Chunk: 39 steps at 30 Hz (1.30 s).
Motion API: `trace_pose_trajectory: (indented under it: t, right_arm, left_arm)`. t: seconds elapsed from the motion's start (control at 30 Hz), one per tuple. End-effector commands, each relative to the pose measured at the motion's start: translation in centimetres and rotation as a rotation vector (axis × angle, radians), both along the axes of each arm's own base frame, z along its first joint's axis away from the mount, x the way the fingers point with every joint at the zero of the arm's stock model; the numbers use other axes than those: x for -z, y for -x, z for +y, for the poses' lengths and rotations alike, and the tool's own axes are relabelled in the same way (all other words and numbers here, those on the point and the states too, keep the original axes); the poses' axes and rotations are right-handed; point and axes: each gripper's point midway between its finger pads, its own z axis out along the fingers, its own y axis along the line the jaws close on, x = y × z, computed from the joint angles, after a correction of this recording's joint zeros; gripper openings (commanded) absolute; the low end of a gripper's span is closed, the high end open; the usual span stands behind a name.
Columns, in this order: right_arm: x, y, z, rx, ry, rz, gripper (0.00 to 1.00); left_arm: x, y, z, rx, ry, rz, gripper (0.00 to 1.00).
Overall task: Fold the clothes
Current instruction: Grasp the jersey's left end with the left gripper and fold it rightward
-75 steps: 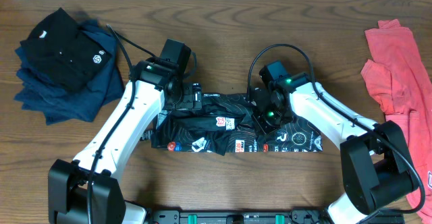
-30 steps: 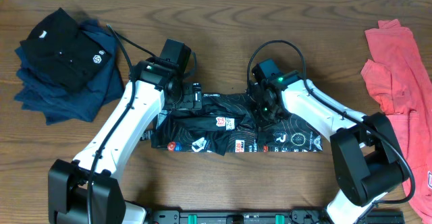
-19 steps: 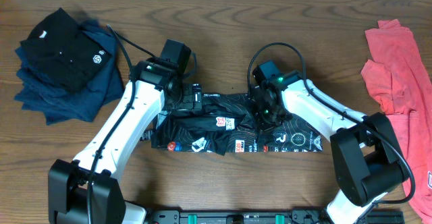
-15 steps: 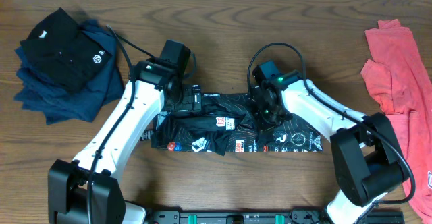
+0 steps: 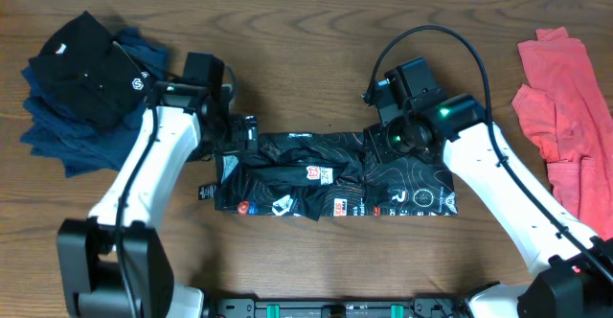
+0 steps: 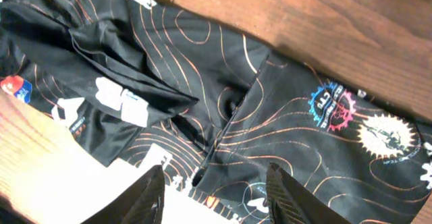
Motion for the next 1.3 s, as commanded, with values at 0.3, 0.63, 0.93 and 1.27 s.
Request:
trace_pose_trajectory:
  t: [0.3,0.63,0.93,1.27]
  right_arm:
    - [0.2,0.1,-0.3,0.011,0.007,0.017,0.48]
    - [0.3,-0.1,-0.8,0.020,0.033,0.007,0.47]
    - [0.6,-0.3,-2.1,0.071,0.099,0.002,0.38]
    - [0.8,-0.8,-5.3,0.209,0.219,-0.008,0.31]
  left_arm:
    - [7.7,1.6,0.4,0.048,0.052,0.243,0.98]
    - [10.0,2.5,-0.3,0.019,0.084,0.332,0.98]
    - [9.6,2.6,-2.5,0.037,0.175,0.335,0.48]
    - [8.8,1.7,-0.4,0.009,0.109,0.320,0.06]
